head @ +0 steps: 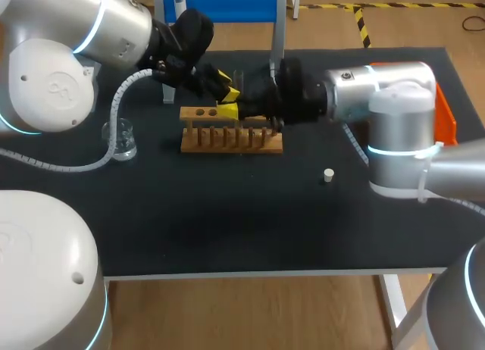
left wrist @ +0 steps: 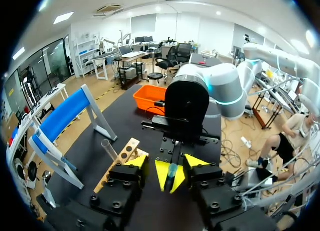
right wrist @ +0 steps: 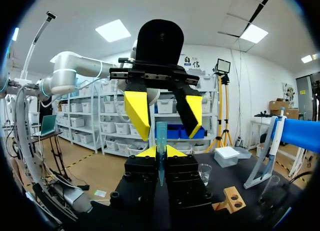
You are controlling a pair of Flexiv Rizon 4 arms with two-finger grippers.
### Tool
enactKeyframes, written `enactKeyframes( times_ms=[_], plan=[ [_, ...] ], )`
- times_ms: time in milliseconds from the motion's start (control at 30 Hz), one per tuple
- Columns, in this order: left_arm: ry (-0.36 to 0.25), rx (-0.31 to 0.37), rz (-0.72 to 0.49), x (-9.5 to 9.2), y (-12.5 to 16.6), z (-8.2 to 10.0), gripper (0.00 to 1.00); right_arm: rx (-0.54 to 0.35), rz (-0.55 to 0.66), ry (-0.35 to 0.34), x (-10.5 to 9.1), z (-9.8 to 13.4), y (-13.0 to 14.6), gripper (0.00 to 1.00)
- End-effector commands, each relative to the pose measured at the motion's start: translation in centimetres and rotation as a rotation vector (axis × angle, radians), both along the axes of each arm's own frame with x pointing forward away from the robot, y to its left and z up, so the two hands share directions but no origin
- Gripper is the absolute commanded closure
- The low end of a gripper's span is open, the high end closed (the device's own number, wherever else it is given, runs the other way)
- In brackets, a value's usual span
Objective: Invert the test tube, pick up the pipette, mount the tip to pipette, aspirate from beaker and dispense into the tube, eject the tip, return the pipette, and cap with the stopper.
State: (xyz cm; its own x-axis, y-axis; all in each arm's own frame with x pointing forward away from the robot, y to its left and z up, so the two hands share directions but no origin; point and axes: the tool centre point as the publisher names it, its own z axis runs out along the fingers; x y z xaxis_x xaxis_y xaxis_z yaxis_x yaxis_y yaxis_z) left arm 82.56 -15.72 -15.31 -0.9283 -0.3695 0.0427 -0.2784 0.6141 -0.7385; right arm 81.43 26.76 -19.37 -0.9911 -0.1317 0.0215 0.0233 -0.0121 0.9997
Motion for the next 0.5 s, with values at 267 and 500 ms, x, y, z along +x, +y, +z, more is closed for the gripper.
enactKeyframes(
  times_ms=[267,500],
  plan=[
    [0.004,0.004,-0.001,0.0,0.0,0.1,0.00,0.005,-0.009,0.006,-2.1,-1.5,-7.3,1.00],
    [0.004,0.004,-0.001,0.0,0.0,0.1,0.00,-0.008,-0.017,0.005,-3.0,-2.7,-12.1,1.00]
  ],
)
